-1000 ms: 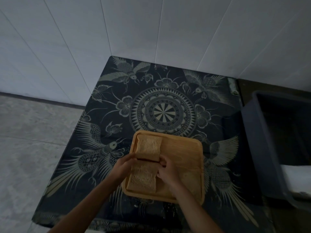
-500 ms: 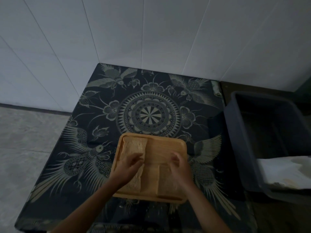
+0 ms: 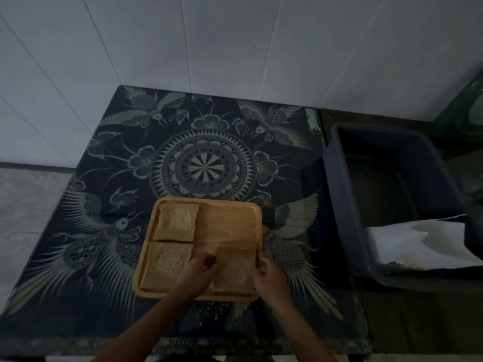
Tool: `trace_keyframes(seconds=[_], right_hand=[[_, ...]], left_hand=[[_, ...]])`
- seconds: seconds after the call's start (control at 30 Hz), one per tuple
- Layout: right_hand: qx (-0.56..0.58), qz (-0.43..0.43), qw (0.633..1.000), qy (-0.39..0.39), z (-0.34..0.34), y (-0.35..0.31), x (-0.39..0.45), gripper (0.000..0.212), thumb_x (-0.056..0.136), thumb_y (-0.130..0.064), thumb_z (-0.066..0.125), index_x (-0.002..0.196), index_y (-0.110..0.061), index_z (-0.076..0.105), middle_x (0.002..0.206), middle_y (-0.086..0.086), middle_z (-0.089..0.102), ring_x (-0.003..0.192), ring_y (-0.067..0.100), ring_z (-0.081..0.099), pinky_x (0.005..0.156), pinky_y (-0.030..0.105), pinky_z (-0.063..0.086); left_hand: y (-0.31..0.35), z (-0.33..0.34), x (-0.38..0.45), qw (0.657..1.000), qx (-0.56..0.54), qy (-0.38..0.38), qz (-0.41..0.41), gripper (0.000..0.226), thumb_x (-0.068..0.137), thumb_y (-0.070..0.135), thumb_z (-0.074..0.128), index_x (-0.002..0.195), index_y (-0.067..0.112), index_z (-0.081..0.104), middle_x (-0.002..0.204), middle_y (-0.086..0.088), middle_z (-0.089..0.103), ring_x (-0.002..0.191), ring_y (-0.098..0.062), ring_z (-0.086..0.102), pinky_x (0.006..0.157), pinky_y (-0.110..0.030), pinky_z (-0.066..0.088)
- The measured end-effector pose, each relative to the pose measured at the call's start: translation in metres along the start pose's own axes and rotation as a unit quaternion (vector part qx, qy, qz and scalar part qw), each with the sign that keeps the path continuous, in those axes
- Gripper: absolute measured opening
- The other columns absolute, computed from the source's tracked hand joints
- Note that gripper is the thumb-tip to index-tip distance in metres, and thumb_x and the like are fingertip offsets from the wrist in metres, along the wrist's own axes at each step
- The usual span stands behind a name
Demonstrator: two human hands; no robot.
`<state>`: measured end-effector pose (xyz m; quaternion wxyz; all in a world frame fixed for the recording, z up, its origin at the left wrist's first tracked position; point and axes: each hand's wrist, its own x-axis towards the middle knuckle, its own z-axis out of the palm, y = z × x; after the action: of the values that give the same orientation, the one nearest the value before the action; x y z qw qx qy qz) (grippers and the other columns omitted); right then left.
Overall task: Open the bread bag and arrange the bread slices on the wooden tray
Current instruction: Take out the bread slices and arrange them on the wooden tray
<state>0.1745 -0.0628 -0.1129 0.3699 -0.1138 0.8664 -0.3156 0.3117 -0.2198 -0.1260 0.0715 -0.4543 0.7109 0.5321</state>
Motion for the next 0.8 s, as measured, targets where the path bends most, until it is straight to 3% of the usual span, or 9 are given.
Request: trace_keyframes(seconds=[0.2,0.43,0.63,0.8], right_hand=[[-0.023,-0.018,0.999,-0.028,0.005,0.005,0.001,0.037,0.102,-0.036,0.056,0.133,-0.017,0.066,0.128,-0.001,0.07,0.113,0.015,0.067,0.093,0.03,0.055],[-0.007,-0.006,0.999,-0.047,0.005,0.006,0.001,0.038,0.101,-0.034,0.059,0.134,-0.018,0.066,0.127,-0.001,0.071,0.114,0.015,0.067,0.099,0.038,0.056],[0.021,0.011,0.999,-0.04,0.003,-0.001,-0.001,0.026,0.096,-0.033,0.064,0.119,-0.023,0.072,0.109,-0.007,0.075,0.102,0.014,0.071,0.092,0.041,0.059],[0.05,0.023,0.998,-0.025,-0.004,-0.006,0.002,0.008,0.094,-0.034,0.069,0.102,-0.031,0.069,0.095,-0.017,0.069,0.092,0.006,0.068,0.09,0.039,0.059]], left_hand=[[-0.006,0.004,-0.003,1.0,-0.009,0.017,-0.022,0.023,0.091,0.027,0.07,0.114,0.022,0.069,0.106,0.001,0.073,0.096,-0.016,0.07,0.088,-0.04,0.059],[-0.011,0.005,-0.007,0.999,-0.031,0.022,-0.022,0.027,0.09,0.022,0.073,0.117,0.019,0.072,0.103,0.0,0.075,0.095,-0.016,0.072,0.087,-0.04,0.061],[-0.005,0.006,-0.007,0.998,-0.036,0.053,-0.028,0.027,0.09,0.024,0.072,0.117,0.019,0.073,0.1,0.006,0.072,0.089,-0.006,0.067,0.075,-0.026,0.054],[0.006,0.003,-0.003,0.997,-0.053,0.04,-0.028,0.025,0.089,0.021,0.075,0.114,0.016,0.073,0.104,-0.001,0.075,0.096,-0.016,0.07,0.087,-0.036,0.059]])
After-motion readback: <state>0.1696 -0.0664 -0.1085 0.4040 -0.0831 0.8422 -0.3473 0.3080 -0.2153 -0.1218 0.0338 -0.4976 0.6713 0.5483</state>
